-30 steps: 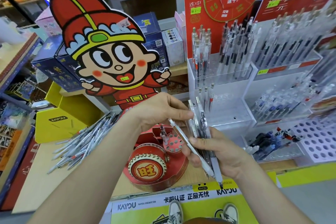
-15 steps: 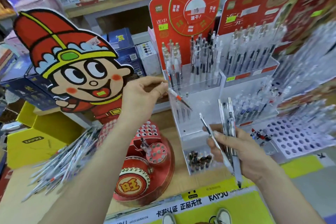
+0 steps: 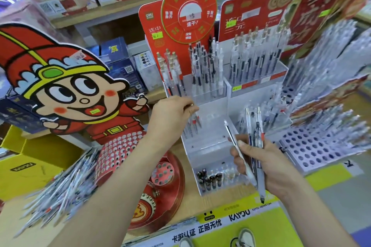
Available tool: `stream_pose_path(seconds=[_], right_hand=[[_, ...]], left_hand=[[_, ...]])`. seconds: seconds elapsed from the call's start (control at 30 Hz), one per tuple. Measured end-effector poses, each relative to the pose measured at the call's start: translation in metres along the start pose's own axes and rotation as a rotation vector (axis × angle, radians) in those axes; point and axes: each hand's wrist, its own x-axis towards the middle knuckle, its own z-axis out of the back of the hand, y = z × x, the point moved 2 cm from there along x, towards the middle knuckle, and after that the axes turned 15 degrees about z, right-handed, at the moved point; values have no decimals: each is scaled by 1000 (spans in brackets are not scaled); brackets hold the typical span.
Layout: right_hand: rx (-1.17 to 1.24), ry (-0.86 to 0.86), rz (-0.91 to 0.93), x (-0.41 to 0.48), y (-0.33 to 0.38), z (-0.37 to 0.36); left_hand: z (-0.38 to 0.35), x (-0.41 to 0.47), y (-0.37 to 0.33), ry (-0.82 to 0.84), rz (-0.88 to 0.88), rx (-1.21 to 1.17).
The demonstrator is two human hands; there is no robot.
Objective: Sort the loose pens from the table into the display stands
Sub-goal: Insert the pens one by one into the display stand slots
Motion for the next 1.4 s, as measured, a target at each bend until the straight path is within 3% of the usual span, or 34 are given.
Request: stream_pose_path(seconds=[0.17, 0.37, 0.63, 0.73, 0.9, 0.97, 1.17, 1.4], right_hand=[[-39, 3, 11, 3, -1, -5], [8, 9, 2, 5, -5, -15], [201, -2, -8, 7, -5, -26], [221, 37, -2, 6, -5, -29], [66, 88, 48, 7, -1, -35], [14, 87, 58, 7, 1, -37], [-13, 158, 38, 4, 6, -39], [199, 343, 5, 4, 1, -37]], left_hand=[[-12, 3, -6, -44, -13, 86], [-21, 6, -8, -145, -169, 405], [-30, 7, -4, -210, -141, 408], [-17, 2, -14, -121, -28, 203], [0, -12, -40, 433, 342, -497], [1, -13, -40, 498, 443, -639], [2, -10, -33, 451, 458, -736], [-3, -9, -45, 443, 223, -537]])
